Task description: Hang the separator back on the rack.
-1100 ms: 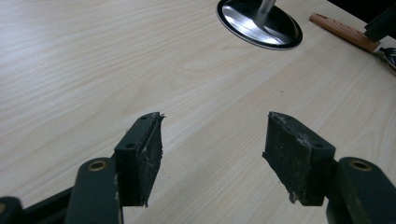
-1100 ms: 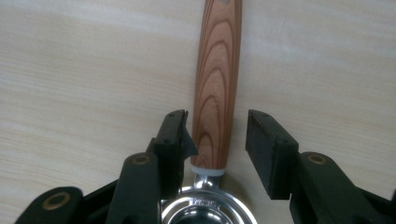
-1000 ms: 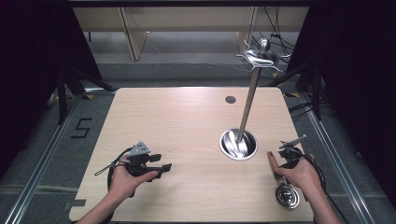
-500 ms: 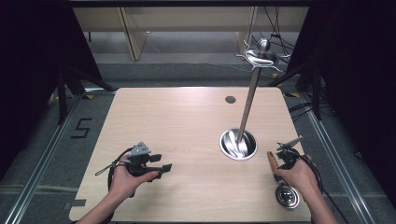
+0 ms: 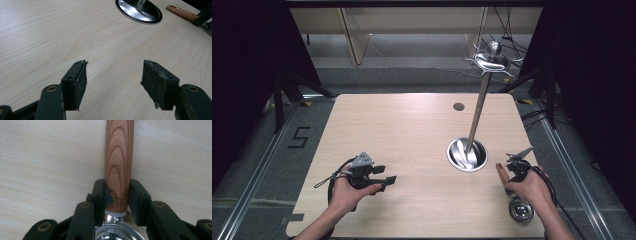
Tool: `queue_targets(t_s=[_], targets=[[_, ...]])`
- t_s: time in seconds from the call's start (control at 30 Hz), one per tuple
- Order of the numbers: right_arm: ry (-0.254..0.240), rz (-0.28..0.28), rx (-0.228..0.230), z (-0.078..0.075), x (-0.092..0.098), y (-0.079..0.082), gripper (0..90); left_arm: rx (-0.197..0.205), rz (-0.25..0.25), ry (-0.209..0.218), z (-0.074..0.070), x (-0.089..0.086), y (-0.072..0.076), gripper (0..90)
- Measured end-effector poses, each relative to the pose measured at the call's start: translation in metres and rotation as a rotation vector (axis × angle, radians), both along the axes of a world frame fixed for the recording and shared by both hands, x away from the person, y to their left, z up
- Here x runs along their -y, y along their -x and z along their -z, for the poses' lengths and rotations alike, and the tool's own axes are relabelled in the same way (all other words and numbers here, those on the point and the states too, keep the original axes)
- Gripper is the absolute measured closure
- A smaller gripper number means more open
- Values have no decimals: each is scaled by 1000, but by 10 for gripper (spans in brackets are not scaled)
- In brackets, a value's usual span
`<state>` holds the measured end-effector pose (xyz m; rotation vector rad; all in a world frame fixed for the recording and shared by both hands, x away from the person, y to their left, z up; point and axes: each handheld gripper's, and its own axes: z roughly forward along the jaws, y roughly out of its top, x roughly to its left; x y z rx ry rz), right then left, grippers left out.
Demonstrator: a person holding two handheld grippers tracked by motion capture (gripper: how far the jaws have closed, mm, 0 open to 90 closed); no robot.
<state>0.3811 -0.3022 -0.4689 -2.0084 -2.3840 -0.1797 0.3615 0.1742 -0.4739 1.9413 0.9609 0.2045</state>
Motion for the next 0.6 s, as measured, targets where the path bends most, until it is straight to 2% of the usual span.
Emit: queue_targets(t_s=[0.07, 0.17, 0.2, 0.27, 0.33, 0.37, 0.4, 0.43, 0.47, 0.5, 0.53, 0.6], targets=[[-2, -1, 4, 0, 2, 1, 694, -1, 5, -5, 0, -1, 0, 360], [0, -6, 40, -3, 3, 3, 695, 2, 0, -2, 0, -1, 0, 360], [14, -48, 64, -4, 6, 4, 695, 3, 0, -1, -1, -1, 0, 360], [-1, -31, 100, -9, 6, 7, 696, 2, -1, 10, 0, -1, 0, 360], [-4, -24, 107, -10, 6, 8, 696, -3, -10, 9, -1, -1, 1, 360], [-7, -40, 132, -10, 8, 9, 696, -1, -7, 3, -1, -2, 1, 360], [8, -40, 149, -9, 9, 9, 696, 3, -2, 4, -1, -2, 1, 360], [-14, -23, 154, -12, 7, 11, 696, 3, -1, 2, -1, -3, 1, 360], [-18, -31, 164, -13, 8, 11, 696, 7, 1, -2, -2, -3, 1, 360], [-12, -8, 178, -15, 6, 13, 697, 7, 2, 2, -1, -3, 1, 360], [27, -3, 204, -16, 4, 14, 697, 6, 2, 3, -1, -3, 1, 360], [-8, 0, 236, -19, 3, 17, 697, 10, -2, 8, -1, -3, 0, 360]])
